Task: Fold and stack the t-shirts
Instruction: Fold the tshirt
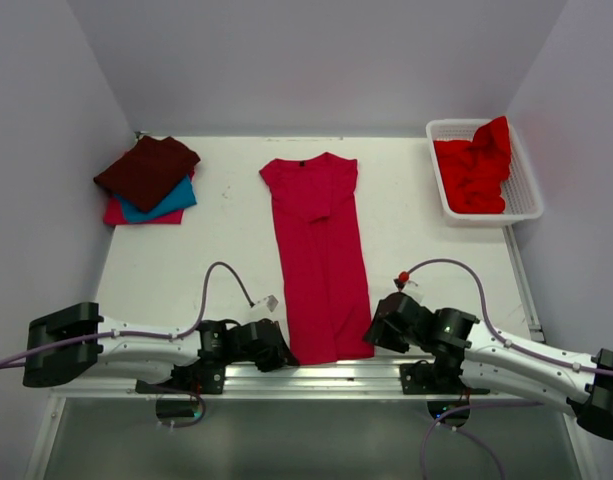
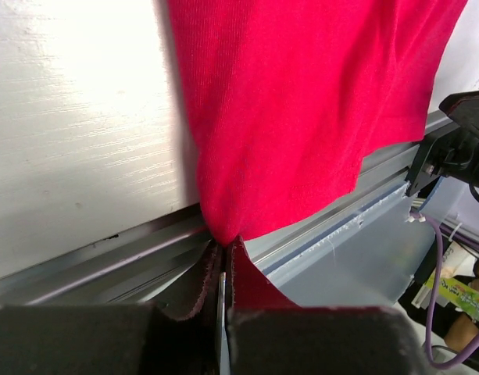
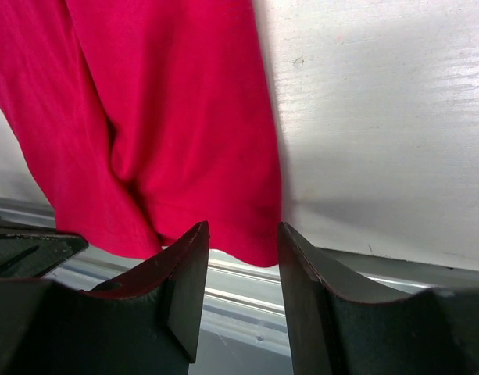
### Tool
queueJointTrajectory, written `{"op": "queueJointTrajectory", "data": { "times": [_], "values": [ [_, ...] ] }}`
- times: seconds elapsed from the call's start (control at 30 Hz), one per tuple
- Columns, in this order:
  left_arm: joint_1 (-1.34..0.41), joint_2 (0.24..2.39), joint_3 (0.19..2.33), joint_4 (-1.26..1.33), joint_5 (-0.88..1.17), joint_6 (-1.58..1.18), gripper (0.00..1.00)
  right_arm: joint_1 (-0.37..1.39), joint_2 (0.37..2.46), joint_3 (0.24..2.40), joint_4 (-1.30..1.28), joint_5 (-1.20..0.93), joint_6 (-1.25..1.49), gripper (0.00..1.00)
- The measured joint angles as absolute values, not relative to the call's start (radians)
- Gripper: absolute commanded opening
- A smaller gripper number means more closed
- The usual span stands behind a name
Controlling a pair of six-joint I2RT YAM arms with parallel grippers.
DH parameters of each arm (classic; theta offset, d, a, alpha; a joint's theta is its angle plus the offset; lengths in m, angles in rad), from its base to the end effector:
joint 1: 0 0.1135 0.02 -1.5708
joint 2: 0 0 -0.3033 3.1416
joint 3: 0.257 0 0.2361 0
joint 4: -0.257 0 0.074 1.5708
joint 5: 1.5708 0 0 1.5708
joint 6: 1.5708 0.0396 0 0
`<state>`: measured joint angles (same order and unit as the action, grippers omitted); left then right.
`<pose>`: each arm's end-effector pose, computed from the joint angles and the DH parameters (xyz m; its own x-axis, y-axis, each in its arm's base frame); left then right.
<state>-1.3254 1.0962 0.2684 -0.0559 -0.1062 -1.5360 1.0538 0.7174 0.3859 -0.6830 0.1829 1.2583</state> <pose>0.0410 -0.1464 0.1681 -0.9542 -0.2805 -0.1040 -0.1547 0.7601 -0.6311 0.0490 0.0717 0.1994 -0.8973 0.3150 -0.3093 0.1512 0.8776 0.4550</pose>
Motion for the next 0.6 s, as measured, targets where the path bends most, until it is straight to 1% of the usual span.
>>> {"op": "queueJointTrajectory", "data": {
  "times": [0.5, 0.6],
  "values": [
    [-1.332, 1.089, 0.266, -0.057, -0.118, -1.535, 0.00, 1.054, 0.703, 0.316, -0.701, 0.105, 1.317, 0.42],
    [-1.335, 1.094, 0.267, -0.053, -0.120, -1.535, 0.00, 1.054, 0.700, 0.304, -0.679, 0.092, 1.326, 0.41]
  ]
}}
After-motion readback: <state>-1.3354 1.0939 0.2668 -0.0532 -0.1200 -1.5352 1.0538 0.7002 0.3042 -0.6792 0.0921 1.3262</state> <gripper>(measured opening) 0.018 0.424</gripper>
